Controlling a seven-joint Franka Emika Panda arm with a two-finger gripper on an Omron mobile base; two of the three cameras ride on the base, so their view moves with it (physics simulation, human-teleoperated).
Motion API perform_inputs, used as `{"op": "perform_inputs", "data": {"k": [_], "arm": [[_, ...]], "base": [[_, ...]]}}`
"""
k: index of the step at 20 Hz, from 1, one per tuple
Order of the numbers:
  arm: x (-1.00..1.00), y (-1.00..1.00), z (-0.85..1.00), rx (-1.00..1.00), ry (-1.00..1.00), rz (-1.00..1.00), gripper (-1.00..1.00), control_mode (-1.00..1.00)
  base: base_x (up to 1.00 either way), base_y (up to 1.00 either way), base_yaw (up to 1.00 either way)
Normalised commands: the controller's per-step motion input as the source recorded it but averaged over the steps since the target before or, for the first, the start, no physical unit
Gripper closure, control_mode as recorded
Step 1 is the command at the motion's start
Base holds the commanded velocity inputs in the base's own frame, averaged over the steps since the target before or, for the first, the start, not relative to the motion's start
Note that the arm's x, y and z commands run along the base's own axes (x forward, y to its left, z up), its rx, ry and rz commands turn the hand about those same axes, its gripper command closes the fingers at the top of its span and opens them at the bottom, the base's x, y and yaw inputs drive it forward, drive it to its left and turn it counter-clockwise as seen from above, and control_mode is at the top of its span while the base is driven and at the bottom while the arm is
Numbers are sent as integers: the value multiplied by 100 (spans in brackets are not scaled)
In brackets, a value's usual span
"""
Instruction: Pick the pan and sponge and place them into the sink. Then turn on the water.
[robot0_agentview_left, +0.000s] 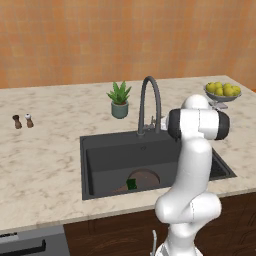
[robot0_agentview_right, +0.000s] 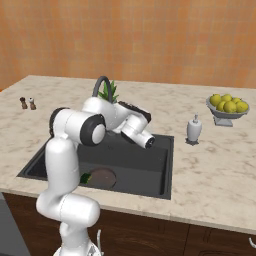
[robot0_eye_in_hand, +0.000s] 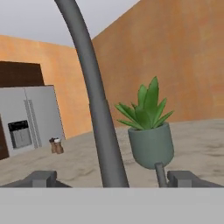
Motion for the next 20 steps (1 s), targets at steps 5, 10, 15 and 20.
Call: {"op": "perform_inputs", "data": {"k": [5,10,15,20], "arm": [[26,0,-4,0,0,0,-100,-100],[35,1,-21,-2,0,0,-100,-100],[34,0,-35,-2,0,0,-100,-100],[36,0,-22,0,0,0,-100,-100]], "base": [[0,0,0],[0,0,0],[0,0,0],[0,0,0]]}}
